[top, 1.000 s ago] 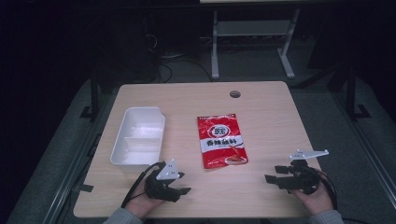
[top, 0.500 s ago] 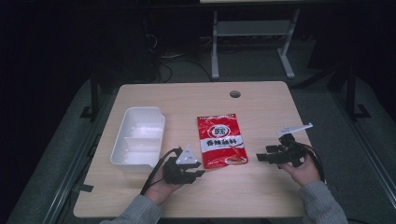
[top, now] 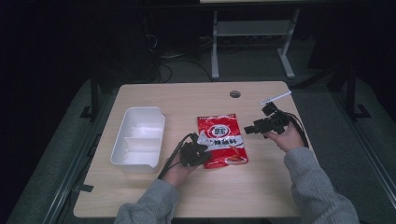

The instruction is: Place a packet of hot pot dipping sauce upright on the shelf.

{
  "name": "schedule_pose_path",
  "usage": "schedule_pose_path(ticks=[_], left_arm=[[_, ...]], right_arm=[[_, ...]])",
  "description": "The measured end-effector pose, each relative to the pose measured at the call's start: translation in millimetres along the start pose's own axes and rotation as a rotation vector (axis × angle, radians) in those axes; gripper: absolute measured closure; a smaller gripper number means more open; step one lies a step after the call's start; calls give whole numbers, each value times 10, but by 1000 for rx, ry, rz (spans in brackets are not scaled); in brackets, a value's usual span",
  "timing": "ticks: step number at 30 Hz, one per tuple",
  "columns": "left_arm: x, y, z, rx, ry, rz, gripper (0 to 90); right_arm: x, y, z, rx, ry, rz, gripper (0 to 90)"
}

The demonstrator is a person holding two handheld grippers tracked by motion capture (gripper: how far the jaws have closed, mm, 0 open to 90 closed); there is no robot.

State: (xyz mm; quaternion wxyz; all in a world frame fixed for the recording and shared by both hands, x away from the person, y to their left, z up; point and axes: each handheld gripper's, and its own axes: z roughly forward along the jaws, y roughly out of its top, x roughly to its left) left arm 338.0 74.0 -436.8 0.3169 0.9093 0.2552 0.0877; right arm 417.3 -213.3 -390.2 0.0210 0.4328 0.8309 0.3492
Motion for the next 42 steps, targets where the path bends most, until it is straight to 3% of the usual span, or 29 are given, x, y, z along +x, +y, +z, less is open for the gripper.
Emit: schedule_pose_path(ticks=[4,8,11,13,23,35,37,42], left_arm=[[-16,100,69,13,-11,3,899],[-30,150,172,63,-22,13,900],[3,147,180,66,-46,-22,900],[-14,153,179,78,-32,-4,900],[-28,140,175,81,-23,6,900],[-50,140,174,82,-10,22,900],[-49,139,175,80,-9,25,900],[-55,138,175,79,-7,23,900]], right_arm=[[-19,122,71,15,0,5,362],[-41,258,176,32,-5,20,368],[-58,319,256,51,-13,18,362],[-85,364,359,69,-18,35,359],[-246,350,697,128,-15,109,359],[-366,304,919,136,74,191,442],[-364,303,919,123,114,202,461],[-310,323,834,94,150,186,493]])
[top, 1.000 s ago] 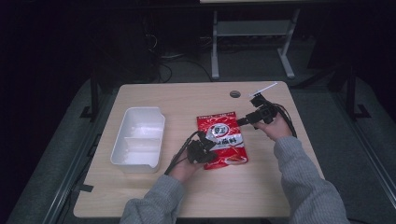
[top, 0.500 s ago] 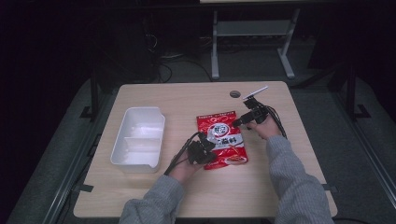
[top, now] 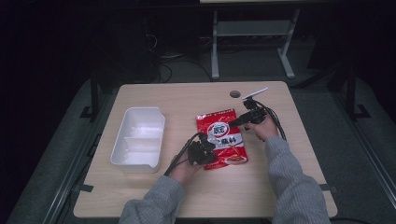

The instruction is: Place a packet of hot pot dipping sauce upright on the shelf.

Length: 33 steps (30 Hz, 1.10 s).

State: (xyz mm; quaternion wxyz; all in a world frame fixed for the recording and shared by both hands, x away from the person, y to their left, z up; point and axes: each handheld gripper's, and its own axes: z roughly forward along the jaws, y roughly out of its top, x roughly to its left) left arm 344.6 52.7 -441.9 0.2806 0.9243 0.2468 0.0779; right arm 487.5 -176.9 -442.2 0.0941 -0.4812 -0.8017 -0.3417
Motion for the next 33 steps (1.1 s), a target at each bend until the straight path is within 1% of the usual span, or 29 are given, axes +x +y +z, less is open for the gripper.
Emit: schedule_pose_path(ticks=[1,3,5,6,9,11,12,14,15,18,19,21,24,25,26,27,28,29,30,31,32,33], left_arm=[[-2,0,1,-1,1,-1,900],[-4,0,-1,2,3,1,900],[-7,1,0,1,5,2,900],[-9,2,-1,3,6,2,900],[-10,3,-1,4,7,4,900],[-10,4,-1,6,9,6,900],[-13,4,0,4,9,5,900],[-15,3,1,2,9,4,900],[-15,3,1,3,9,8,900],[-20,5,1,5,13,12,900],[-22,5,3,3,13,9,900],[-21,7,1,8,14,14,900],[-27,10,0,10,19,18,900],[-28,11,1,11,19,18,900],[-28,12,1,11,19,18,900],[-26,12,0,12,19,20,900],[-25,11,0,12,20,21,900],[-26,11,0,12,19,22,900],[-28,11,1,9,19,19,900],[-30,10,1,10,19,21,900],[-34,9,2,8,20,22,900],[-35,9,1,9,22,25,900]], right_arm=[[39,-2,-48,-12,20,-15,505],[55,-2,-65,-13,24,-22,508],[111,-4,-132,-21,45,-48,532],[111,-4,-132,-21,45,-48,532],[154,-7,-182,-20,64,-72,548],[197,-8,-231,-20,97,-105,562],[211,-8,-242,-17,106,-113,563],[247,-10,-269,-13,127,-146,584],[247,-10,-269,-13,127,-146,584],[320,-21,-297,8,149,-193,614],[320,-21,-297,8,149,-193,614],[352,-24,-286,16,151,-211,622],[395,-18,-231,30,137,-224,639],[425,-15,-151,50,99,-236,647],[425,-15,-151,50,99,-236,647],[434,-14,-119,60,89,-238,651],[458,-13,-35,76,52,-245,672],[458,-13,-35,76,52,-245,672],[469,-11,4,80,33,-248,682],[496,-3,64,80,11,-250,717],[496,-3,64,80,11,-250,717],[511,3,86,80,-6,-251,738]])
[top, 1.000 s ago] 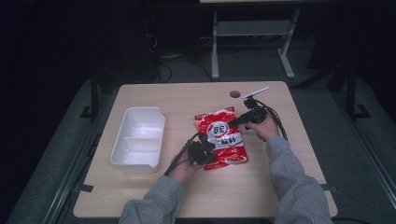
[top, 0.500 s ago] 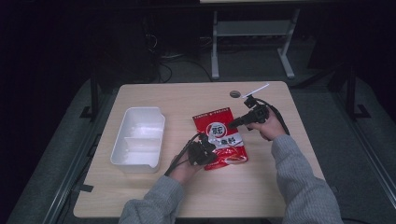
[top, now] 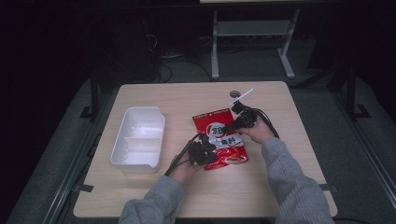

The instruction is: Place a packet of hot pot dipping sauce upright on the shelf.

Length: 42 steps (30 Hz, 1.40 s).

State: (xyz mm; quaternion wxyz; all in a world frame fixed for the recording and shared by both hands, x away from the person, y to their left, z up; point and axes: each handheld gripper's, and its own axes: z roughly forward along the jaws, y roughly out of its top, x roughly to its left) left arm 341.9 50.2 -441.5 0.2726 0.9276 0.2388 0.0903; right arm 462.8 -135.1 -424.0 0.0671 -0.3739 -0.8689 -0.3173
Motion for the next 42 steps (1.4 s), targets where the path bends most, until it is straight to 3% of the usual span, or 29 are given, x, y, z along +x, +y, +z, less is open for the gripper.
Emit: schedule_pose_path(ticks=[5,12,16,26,42], left_arm=[[3,-12,-4,-8,-2,-4,900],[7,-38,-30,-30,-14,-23,878],[-24,-46,-90,-61,-25,-24,848],[-123,-143,-306,-134,-39,11,775],[-245,-467,-535,-173,-50,65,671]], right_arm=[[47,30,51,12,-29,-9,850],[91,36,1,-1,-20,-19,890],[141,32,-162,-59,-2,-23,891],[254,-57,-423,-122,4,-34,892],[515,-212,-849,-264,18,-17,893]])
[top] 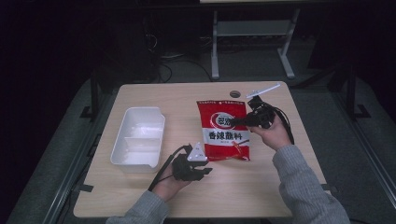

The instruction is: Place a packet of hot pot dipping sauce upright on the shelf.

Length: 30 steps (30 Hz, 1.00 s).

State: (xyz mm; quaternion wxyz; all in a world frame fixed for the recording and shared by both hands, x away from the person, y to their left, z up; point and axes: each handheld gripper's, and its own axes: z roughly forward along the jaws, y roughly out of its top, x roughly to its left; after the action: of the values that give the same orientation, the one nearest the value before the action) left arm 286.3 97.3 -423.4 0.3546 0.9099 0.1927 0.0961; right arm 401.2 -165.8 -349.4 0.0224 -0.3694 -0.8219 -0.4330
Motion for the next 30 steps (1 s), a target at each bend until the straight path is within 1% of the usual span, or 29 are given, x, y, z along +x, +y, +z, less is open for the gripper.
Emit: schedule_pose_path(ticks=[1,4,7,15,18,20,22,26,30], left_arm=[[-6,-16,-12,-3,2,3,667],[-16,-57,-45,-3,3,7,652],[-23,-96,-77,-3,3,7,643],[-62,-201,-137,3,2,21,619],[-67,-228,-166,2,1,20,609],[-72,-247,-185,3,1,25,600],[-82,-265,-198,4,-3,26,596],[-103,-308,-221,7,-5,31,589],[-111,-357,-245,9,-6,31,582]], right_arm=[[37,-1,-26,-9,-7,-4,893],[116,-3,-84,-23,-10,1,893],[149,-2,-104,-25,-14,3,893],[250,-2,-140,-43,-16,15,893],[300,1,-143,-53,-17,25,893],[348,8,-146,-61,-18,41,893],[357,9,-146,-64,-17,43,894],[390,14,-150,-81,-9,65,894],[425,21,-157,-102,10,82,893]])
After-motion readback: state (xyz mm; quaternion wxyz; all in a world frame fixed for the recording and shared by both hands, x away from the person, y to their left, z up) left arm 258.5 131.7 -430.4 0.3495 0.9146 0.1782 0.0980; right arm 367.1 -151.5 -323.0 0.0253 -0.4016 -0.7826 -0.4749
